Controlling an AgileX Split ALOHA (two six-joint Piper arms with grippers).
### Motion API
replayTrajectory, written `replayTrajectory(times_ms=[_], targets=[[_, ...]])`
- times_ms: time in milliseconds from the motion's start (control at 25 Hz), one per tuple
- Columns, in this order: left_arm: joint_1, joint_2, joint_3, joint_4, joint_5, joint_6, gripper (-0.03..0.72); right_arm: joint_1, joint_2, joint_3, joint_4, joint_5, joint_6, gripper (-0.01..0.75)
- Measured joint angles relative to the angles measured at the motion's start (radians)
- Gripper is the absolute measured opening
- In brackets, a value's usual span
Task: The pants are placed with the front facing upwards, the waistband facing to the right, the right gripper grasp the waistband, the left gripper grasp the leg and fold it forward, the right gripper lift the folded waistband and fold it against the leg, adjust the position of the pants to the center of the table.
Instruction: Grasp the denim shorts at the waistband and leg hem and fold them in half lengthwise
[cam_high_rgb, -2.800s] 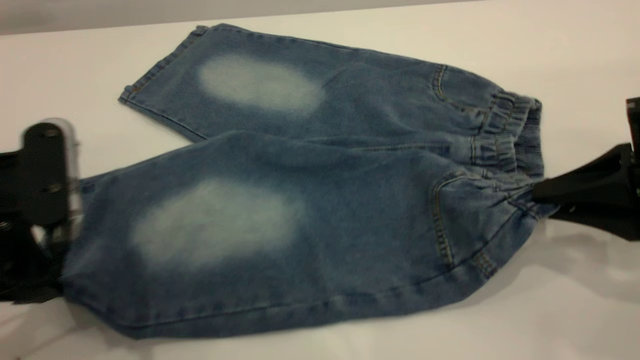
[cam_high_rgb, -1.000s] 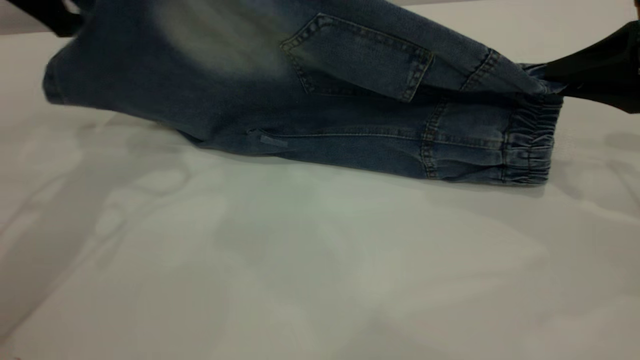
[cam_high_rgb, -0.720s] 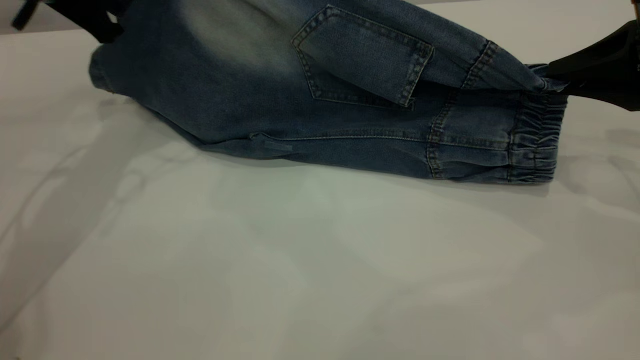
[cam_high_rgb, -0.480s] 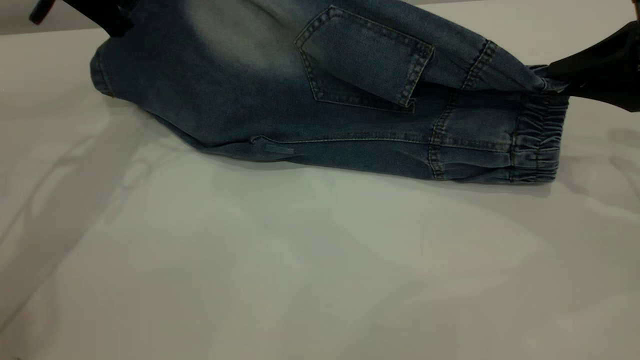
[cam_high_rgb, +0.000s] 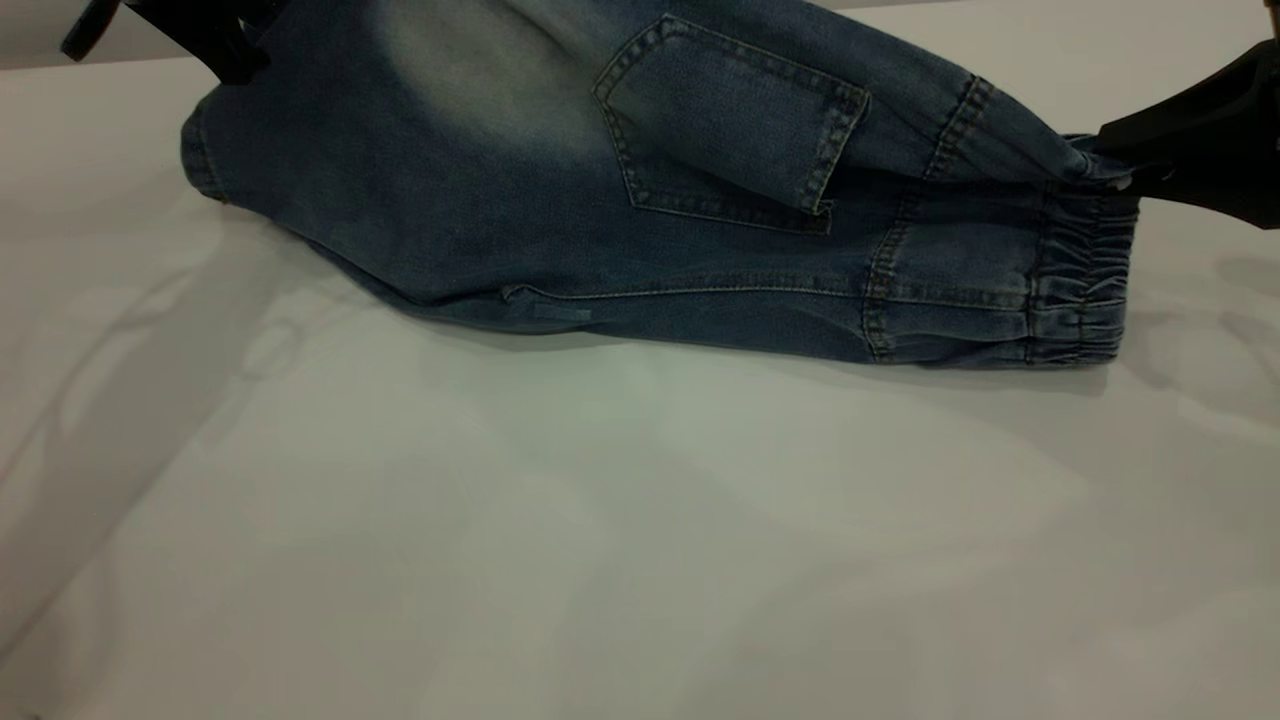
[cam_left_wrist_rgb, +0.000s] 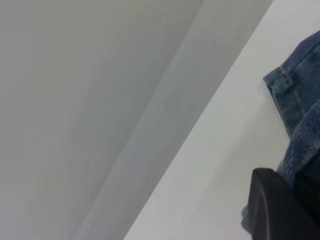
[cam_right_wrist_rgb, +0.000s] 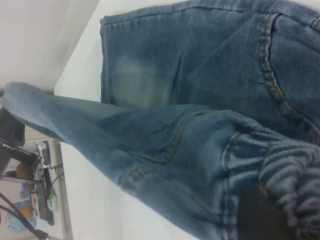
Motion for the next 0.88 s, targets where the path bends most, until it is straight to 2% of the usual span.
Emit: replayTrajectory(times_ms=[240,400,600,760,880], targets=[[0.0,0.005,0.0,-0.002,0.001,0.0,0.071,0.0,0.0,0.003,-0.072,0.013,0.022,0.229],[-0.005,0.034,0.0,0.014,0.003,-0.003,0.137,0.0,0.0,0.003,-0.104,0.069,0.037,0.287],[-0.039,0.058,0.0,0.049,-0.013,-0.006,0.204,0.001,0.0,0.003,-0.16,0.162,0.04,0.302],[-0.048,0.077,0.0,0.047,-0.048,-0.055,0.243,0.004,0.0,0.003,-0.184,0.139,0.063,0.302],[-0.05,0.078,0.0,0.053,-0.055,-0.084,0.251,0.035,0.0,0.003,-0.178,0.107,0.058,0.307]])
